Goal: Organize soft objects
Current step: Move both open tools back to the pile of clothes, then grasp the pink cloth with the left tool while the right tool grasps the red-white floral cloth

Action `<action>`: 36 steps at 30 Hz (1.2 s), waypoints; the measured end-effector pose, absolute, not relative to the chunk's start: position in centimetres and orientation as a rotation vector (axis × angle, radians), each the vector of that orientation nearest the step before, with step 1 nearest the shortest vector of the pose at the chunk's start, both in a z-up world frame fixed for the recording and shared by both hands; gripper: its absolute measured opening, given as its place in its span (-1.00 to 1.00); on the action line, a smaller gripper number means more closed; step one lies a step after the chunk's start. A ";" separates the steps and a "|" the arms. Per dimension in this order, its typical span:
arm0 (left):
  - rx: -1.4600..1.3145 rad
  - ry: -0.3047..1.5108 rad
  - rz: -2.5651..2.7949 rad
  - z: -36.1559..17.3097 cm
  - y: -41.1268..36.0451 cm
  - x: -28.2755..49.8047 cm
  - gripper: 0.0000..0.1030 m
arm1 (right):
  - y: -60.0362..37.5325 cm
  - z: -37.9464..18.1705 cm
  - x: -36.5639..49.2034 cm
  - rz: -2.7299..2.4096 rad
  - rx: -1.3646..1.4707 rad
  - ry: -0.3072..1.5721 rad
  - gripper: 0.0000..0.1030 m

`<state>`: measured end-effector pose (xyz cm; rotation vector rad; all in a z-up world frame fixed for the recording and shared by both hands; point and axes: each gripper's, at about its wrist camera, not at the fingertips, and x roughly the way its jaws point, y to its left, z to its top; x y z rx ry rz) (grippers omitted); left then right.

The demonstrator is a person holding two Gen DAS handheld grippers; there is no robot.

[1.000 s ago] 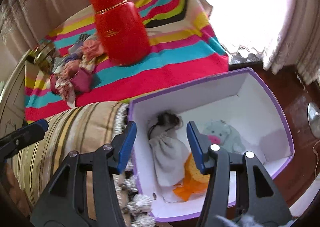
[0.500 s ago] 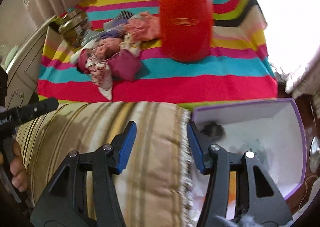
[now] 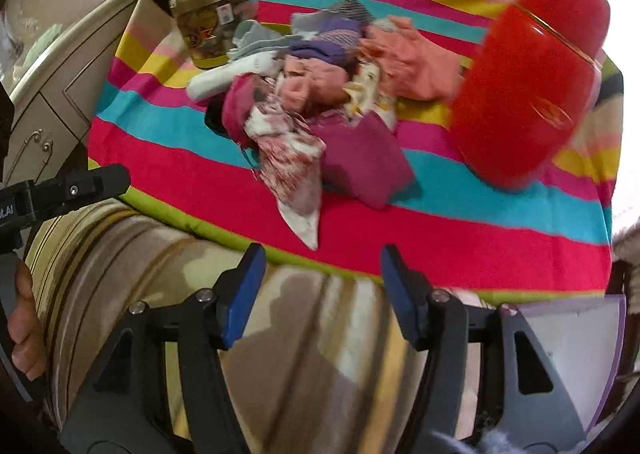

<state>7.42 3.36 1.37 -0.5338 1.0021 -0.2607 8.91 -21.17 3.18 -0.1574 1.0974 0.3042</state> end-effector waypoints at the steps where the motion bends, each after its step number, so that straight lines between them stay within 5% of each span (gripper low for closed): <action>1: -0.531 1.003 -0.255 1.3 3.8 7.7 -0.08 | -20.7 3.1 9.4 0.305 -0.164 1.091 0.23; 25: -0.493 1.034 -0.315 -0.1 3.5 15.3 -0.06 | -14.3 -1.7 18.6 0.375 -0.254 1.117 0.22; 31: -0.519 1.063 -0.342 -1.5 1.9 17.7 -0.07 | -14.8 -2.4 19.4 0.386 -0.201 1.128 -0.36; 35: -0.521 1.088 -0.346 -2.5 0.7 19.1 -0.07 | -16.0 -2.2 19.3 0.385 -0.129 1.117 -0.53; 36: -0.516 1.089 -0.347 -2.7 0.4 19.4 -0.20 | -16.2 -2.1 19.3 0.385 -0.117 1.114 -0.55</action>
